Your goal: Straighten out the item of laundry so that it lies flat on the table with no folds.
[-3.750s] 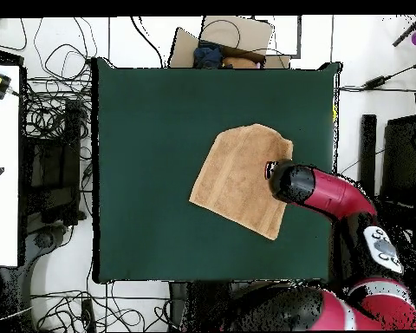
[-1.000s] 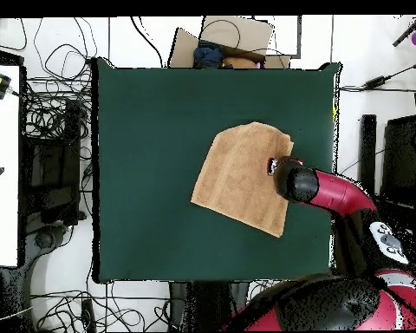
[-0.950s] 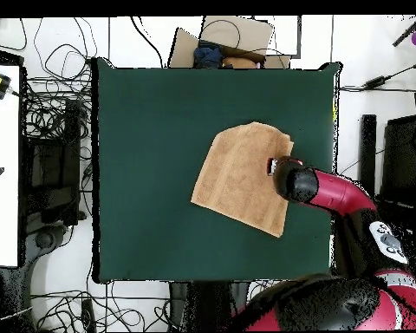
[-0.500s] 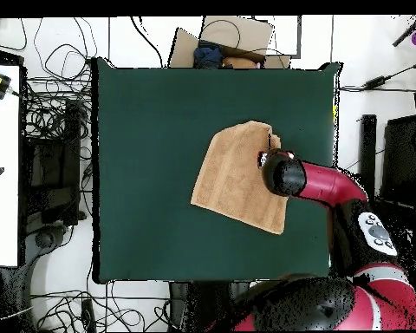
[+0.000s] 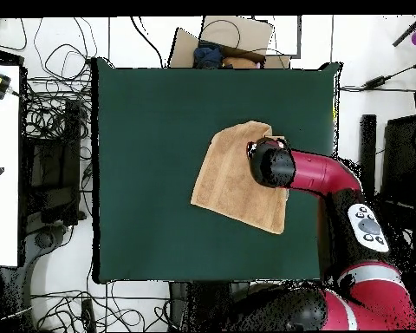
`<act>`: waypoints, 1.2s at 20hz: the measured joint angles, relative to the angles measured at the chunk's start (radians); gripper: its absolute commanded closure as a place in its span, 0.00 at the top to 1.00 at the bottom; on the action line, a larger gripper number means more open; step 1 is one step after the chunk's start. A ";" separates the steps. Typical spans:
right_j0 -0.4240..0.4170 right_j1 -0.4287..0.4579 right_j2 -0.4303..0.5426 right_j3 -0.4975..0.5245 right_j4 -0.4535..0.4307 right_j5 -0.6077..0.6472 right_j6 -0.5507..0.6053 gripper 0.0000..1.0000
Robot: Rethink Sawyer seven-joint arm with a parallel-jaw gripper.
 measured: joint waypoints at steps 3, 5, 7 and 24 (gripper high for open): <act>-0.002 0.005 0.000 0.000 0.000 0.000 0.000 1.00; -0.002 0.010 0.000 0.000 0.000 0.000 0.000 1.00; -0.002 0.013 0.000 0.000 0.000 0.000 0.000 1.00; -0.014 0.017 0.010 -0.002 0.004 0.001 0.000 1.00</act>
